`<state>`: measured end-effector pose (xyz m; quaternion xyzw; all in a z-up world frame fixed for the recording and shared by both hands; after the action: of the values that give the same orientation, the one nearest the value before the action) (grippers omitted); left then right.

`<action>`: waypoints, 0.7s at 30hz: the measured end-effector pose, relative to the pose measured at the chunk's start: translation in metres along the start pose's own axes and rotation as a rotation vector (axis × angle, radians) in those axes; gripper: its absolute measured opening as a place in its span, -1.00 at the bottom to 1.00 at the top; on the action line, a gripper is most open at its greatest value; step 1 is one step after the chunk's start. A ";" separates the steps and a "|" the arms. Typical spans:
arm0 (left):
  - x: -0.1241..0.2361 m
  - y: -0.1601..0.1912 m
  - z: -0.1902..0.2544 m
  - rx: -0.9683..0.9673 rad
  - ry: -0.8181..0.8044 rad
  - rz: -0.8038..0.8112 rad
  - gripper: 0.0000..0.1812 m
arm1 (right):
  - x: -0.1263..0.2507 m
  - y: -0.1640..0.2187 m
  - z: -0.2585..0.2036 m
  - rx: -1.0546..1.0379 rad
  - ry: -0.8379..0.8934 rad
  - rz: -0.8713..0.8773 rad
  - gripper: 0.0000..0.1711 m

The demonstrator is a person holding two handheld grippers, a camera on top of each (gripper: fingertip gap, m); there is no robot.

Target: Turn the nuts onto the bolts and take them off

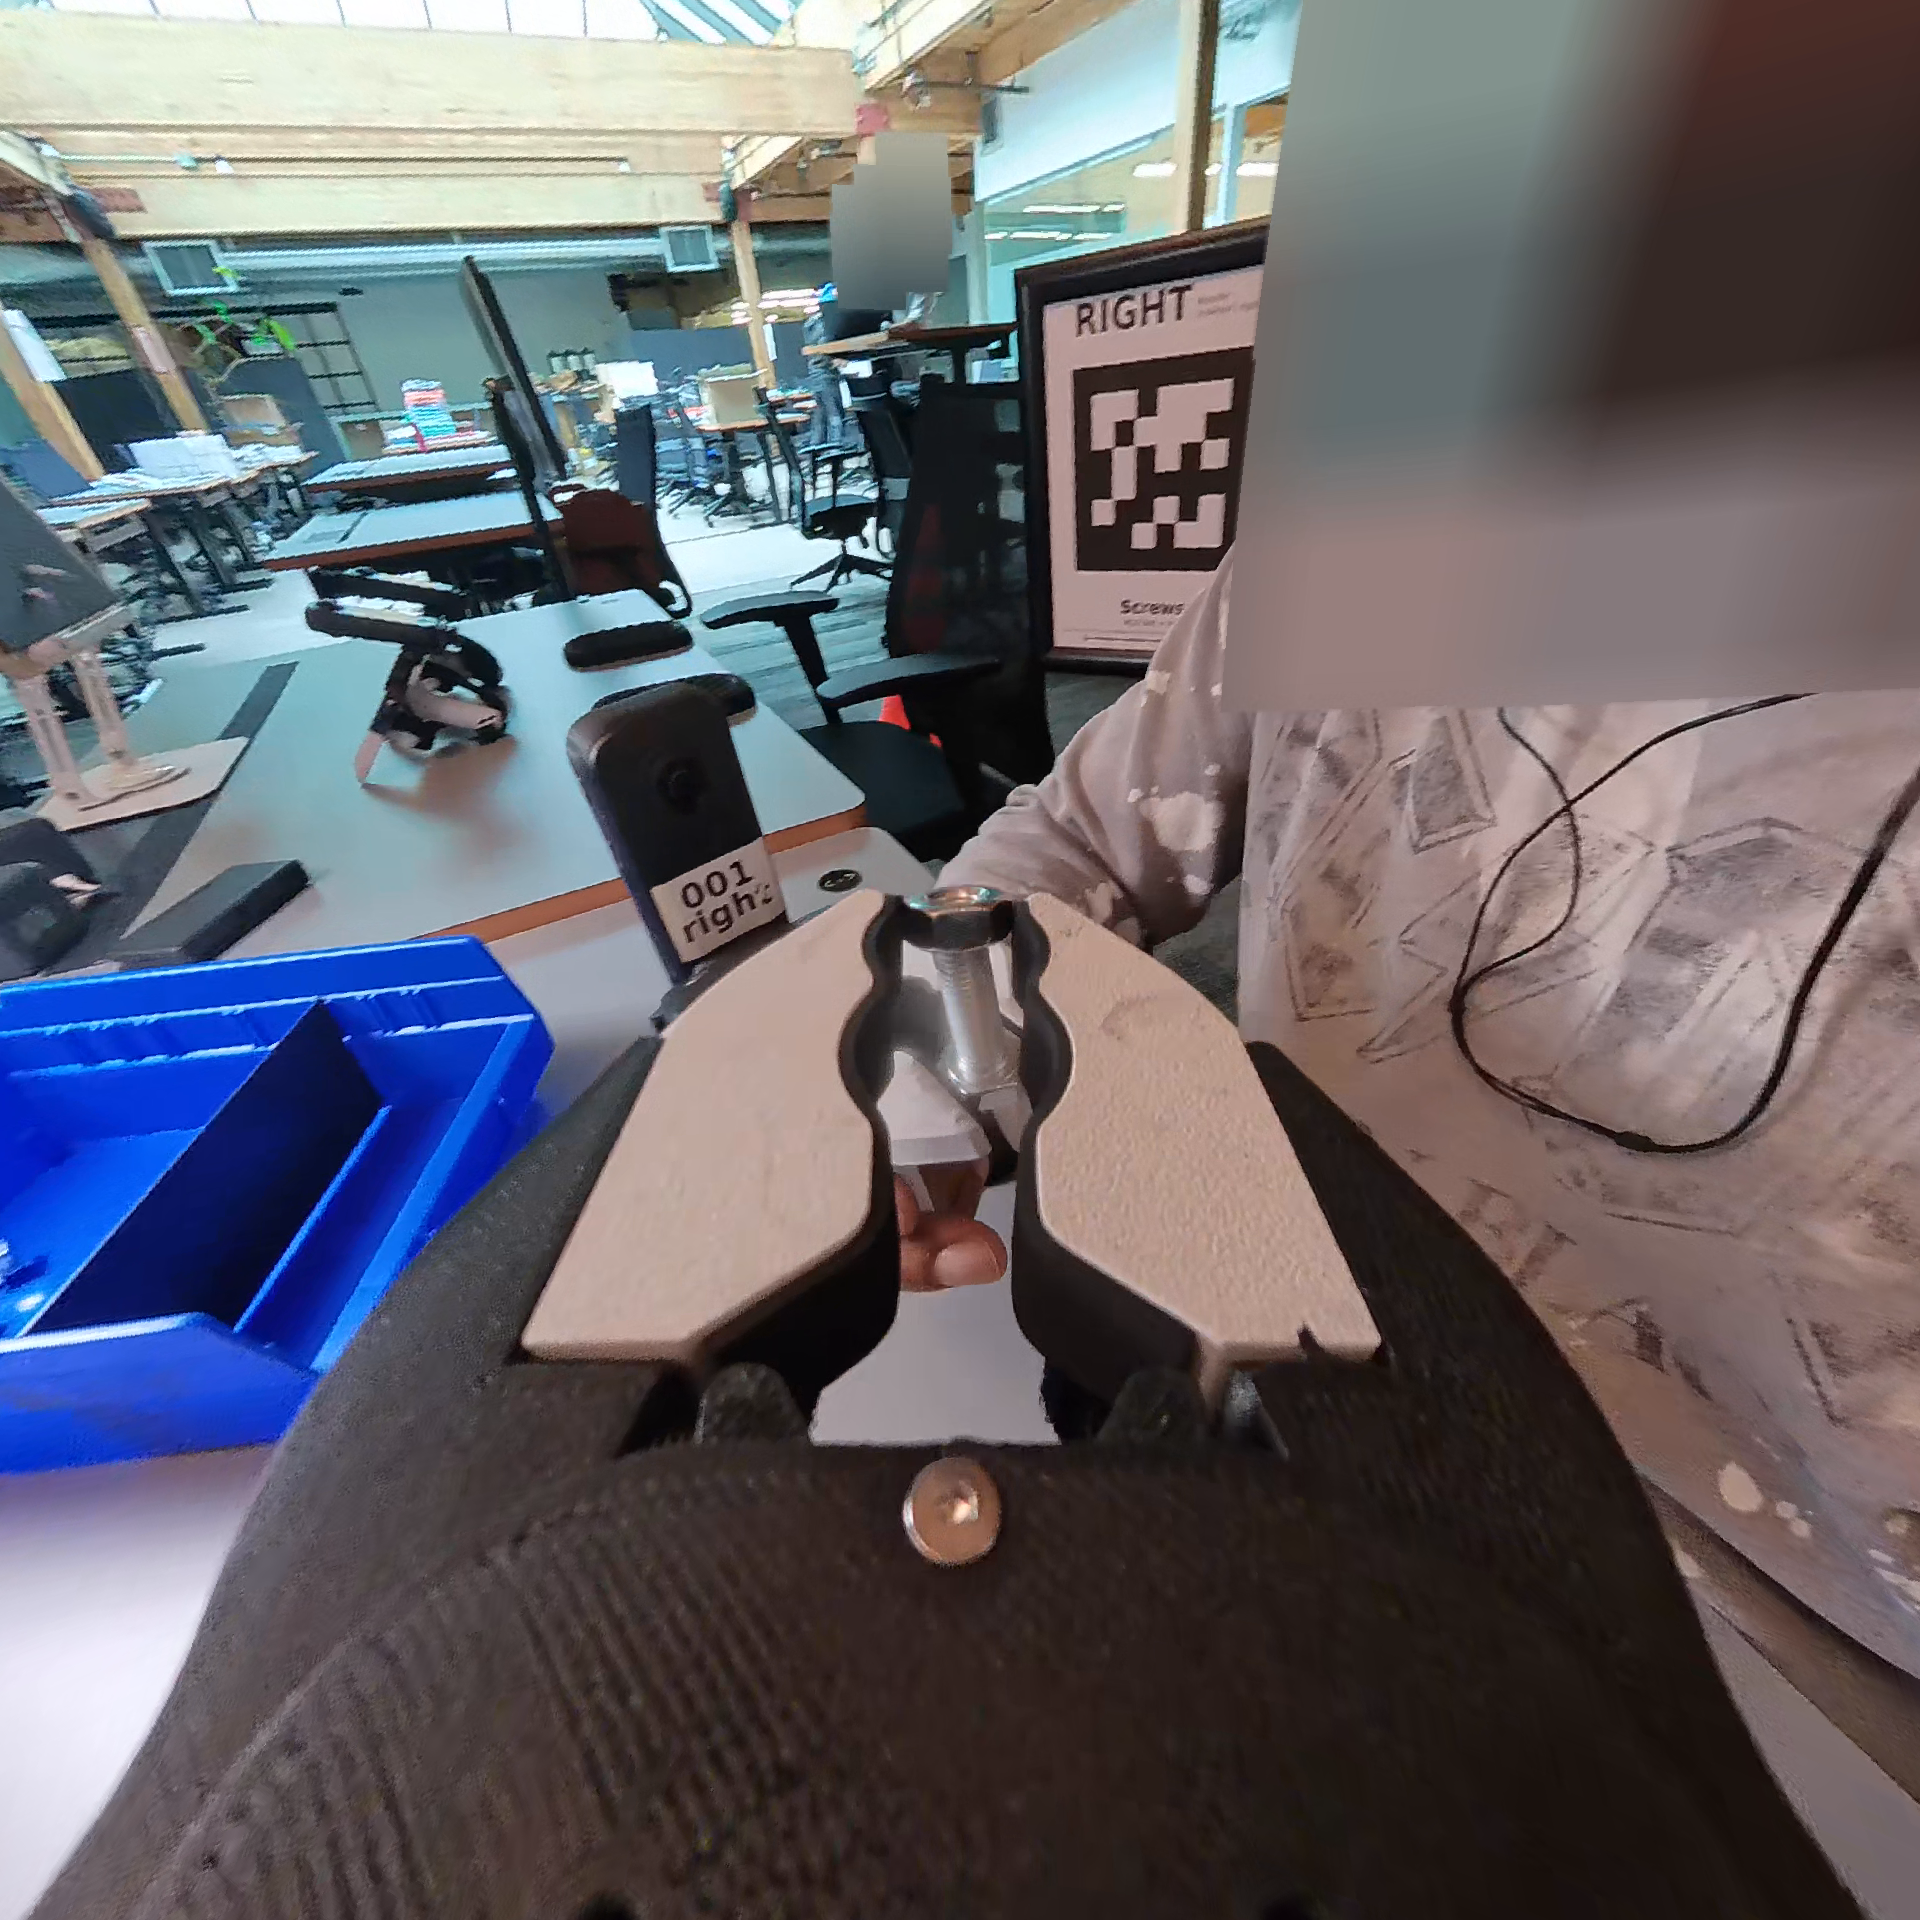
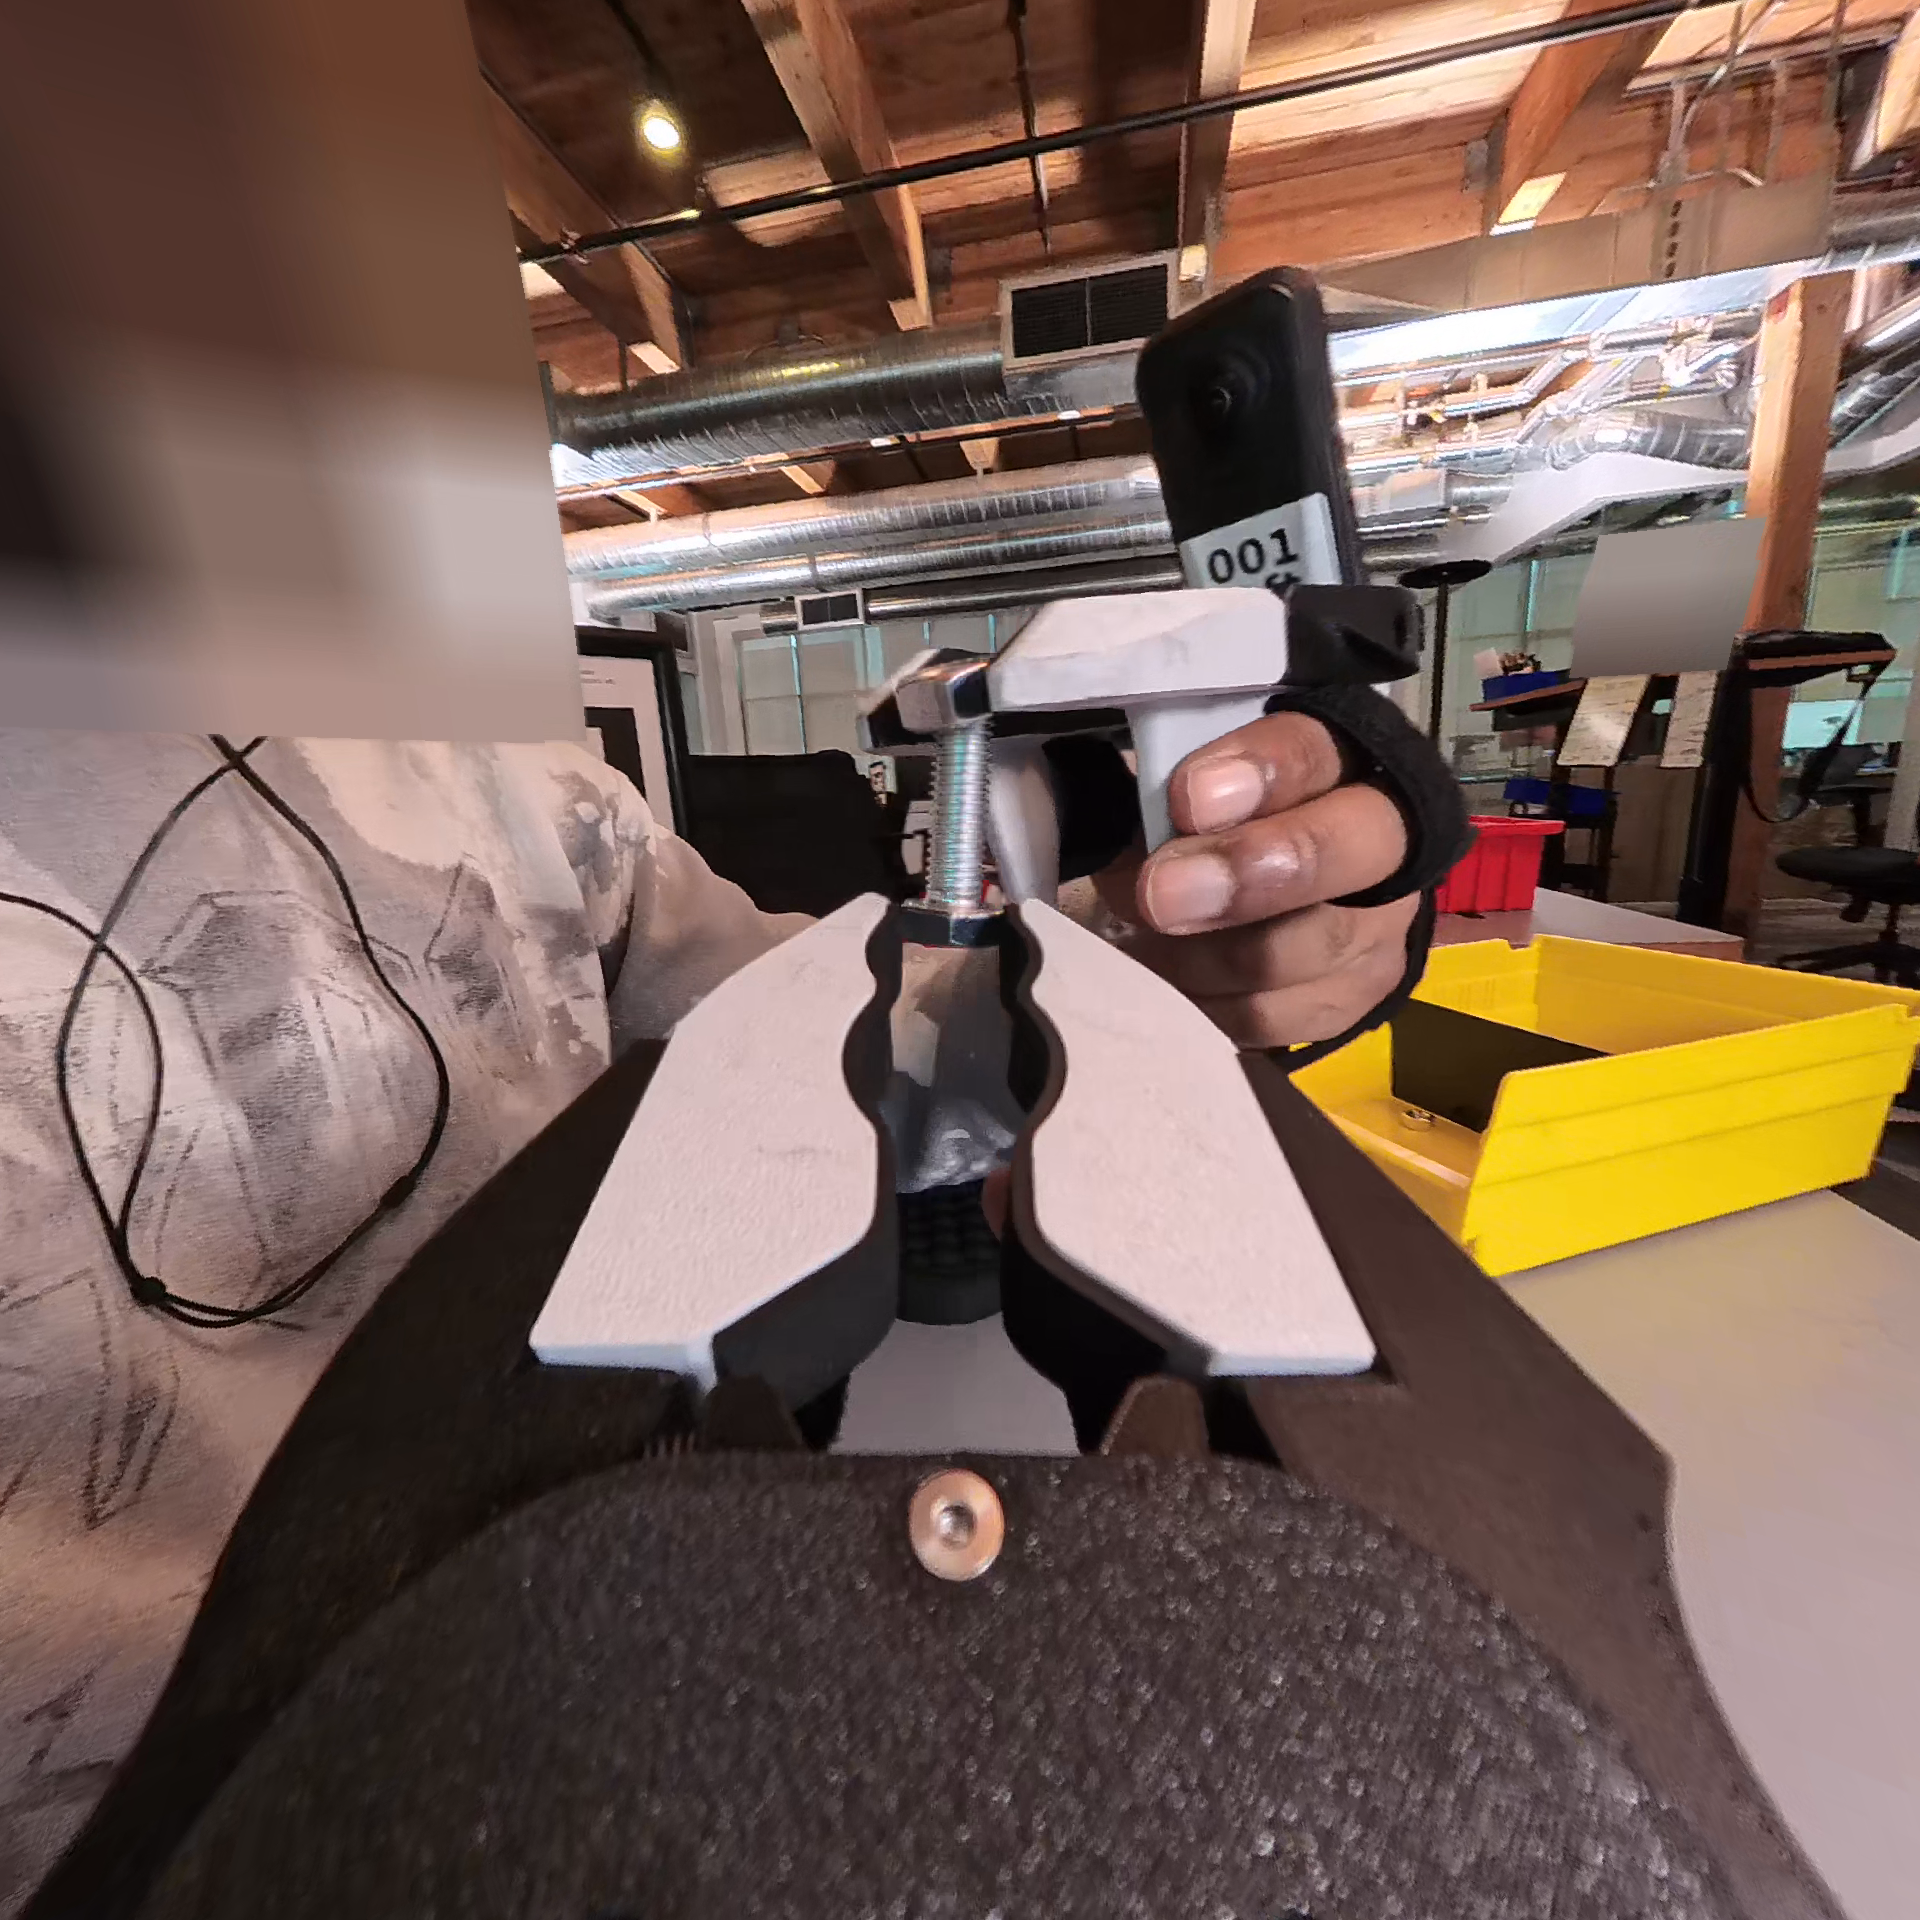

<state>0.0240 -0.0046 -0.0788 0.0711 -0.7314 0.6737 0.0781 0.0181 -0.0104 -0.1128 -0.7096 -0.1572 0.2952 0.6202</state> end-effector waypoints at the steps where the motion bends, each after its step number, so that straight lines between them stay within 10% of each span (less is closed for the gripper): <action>1: 0.000 0.001 -0.002 -0.003 -0.023 -0.009 -0.78 | 0.001 0.000 0.002 0.004 0.018 -0.001 -0.79; 21: 0.010 0.001 -0.025 0.033 -0.224 0.113 -0.78 | 0.011 -0.008 0.026 0.087 0.268 0.048 -0.79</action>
<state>0.0141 0.0202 -0.0754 0.1061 -0.7272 0.6768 -0.0433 0.0118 0.0182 -0.1090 -0.7187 -0.0430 0.2191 0.6585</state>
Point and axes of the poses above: each gripper's, where its closed fingertips meet, x back along the fingers, y out of its underside, z = x × y across the jaws, the point moved 1 cm from there along x, back along the fingers, and after that the axes turned 9 degrees about -z, right-handed, at the moved point
